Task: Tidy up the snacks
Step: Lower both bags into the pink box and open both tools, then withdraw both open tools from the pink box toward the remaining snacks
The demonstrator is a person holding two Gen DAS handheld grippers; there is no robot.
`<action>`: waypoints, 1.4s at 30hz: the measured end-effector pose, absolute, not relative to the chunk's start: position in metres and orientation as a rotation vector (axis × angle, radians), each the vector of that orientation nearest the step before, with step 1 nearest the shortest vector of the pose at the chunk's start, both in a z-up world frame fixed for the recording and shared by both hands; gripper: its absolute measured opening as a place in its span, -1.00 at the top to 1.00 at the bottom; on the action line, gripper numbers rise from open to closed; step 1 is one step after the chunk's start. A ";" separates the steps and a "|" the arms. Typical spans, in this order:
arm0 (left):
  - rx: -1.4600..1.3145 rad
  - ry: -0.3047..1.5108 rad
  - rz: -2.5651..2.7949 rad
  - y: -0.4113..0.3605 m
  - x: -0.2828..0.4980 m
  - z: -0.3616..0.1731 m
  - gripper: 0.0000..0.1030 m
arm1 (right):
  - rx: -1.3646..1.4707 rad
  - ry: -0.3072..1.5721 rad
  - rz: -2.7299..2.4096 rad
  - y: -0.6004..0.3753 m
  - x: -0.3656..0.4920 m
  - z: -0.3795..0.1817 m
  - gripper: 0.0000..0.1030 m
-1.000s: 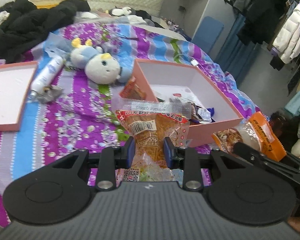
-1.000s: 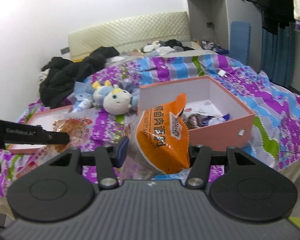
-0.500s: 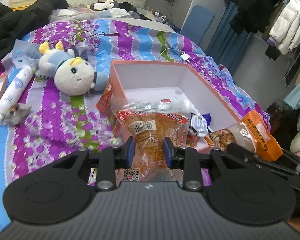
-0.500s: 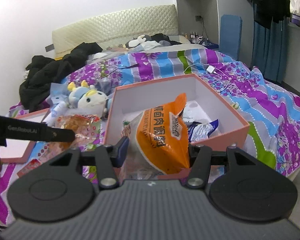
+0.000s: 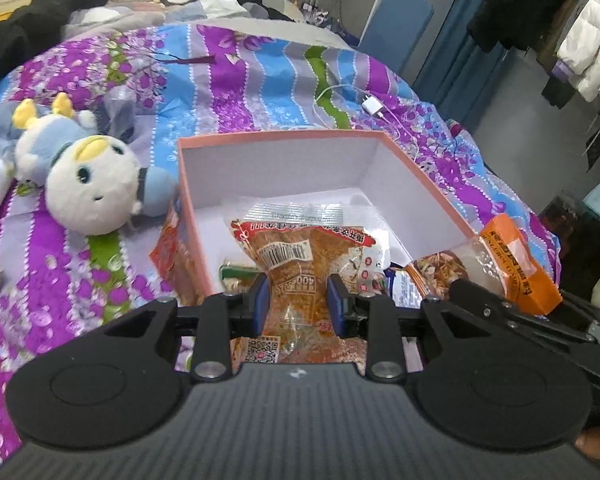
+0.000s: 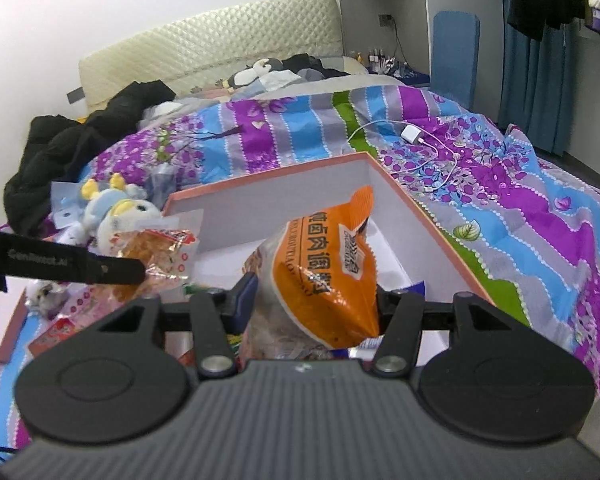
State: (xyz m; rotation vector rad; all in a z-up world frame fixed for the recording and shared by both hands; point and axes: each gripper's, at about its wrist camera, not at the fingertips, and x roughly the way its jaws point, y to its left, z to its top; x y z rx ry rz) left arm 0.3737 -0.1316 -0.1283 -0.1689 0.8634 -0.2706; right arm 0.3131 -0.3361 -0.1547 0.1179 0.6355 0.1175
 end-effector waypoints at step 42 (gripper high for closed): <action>-0.157 0.664 -0.296 -0.061 0.199 -0.041 -0.16 | 0.140 0.530 0.128 -0.285 0.187 -0.097 -0.51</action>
